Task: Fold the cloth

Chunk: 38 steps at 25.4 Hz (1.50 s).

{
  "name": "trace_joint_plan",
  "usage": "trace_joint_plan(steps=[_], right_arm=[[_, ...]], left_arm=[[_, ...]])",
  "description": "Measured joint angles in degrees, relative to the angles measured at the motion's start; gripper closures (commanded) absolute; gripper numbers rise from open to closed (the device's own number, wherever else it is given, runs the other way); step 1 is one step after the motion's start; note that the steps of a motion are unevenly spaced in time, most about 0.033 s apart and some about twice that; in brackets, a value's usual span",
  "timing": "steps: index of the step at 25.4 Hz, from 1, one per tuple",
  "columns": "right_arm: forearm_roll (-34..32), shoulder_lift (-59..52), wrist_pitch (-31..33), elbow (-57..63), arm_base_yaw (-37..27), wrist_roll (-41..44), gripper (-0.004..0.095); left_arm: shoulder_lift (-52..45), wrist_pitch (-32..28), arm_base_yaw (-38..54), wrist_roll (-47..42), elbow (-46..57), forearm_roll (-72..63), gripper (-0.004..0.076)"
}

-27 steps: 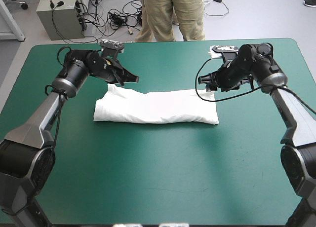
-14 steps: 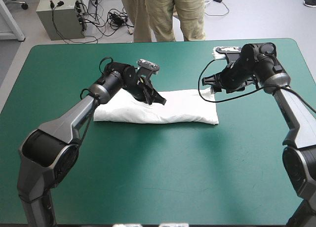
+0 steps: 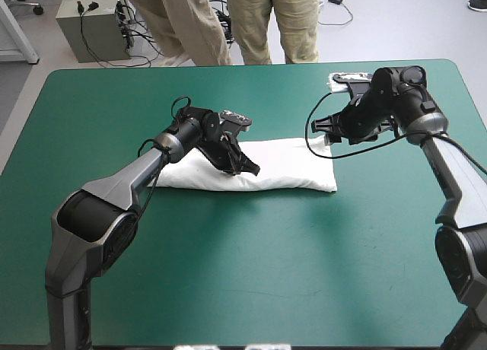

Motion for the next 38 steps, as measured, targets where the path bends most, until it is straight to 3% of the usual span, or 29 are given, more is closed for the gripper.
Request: trace_joint_plan(steps=[5, 20, 22, 25, 26, 38], right_arm=[[2.3, 4.2, 0.2, 0.0, 0.0, -2.0, 0.02], [5.2, 15.9, -2.6, -0.3, -0.1, -2.5, 0.0233], [6.8, 16.3, -2.3, -0.5, -0.7, -4.3, 0.0392], [9.7, 17.0, -3.1, -0.8, -1.0, -5.6, 0.0709], [10.4, 17.2, -3.3, -0.8, -1.0, -5.7, 0.0932], [14.3, 13.0, -3.1, -4.8, 0.0, -6.8, 0.0923]], left_arm=[[0.3, 0.0, 0.0, 0.0, -0.2, -0.5, 0.0733], [0.4, 0.0, 0.0, 0.0, -0.4, -0.8, 0.0733], [0.4, 0.0, 0.0, 0.0, -0.4, -0.8, 0.0733], [0.4, 0.0, 0.0, 0.0, -0.4, -0.8, 0.0733], [0.4, 0.0, 0.0, 0.0, -0.4, -0.8, 0.0733], [0.4, 0.0, 0.0, 0.0, -0.5, -0.8, 0.0733]])
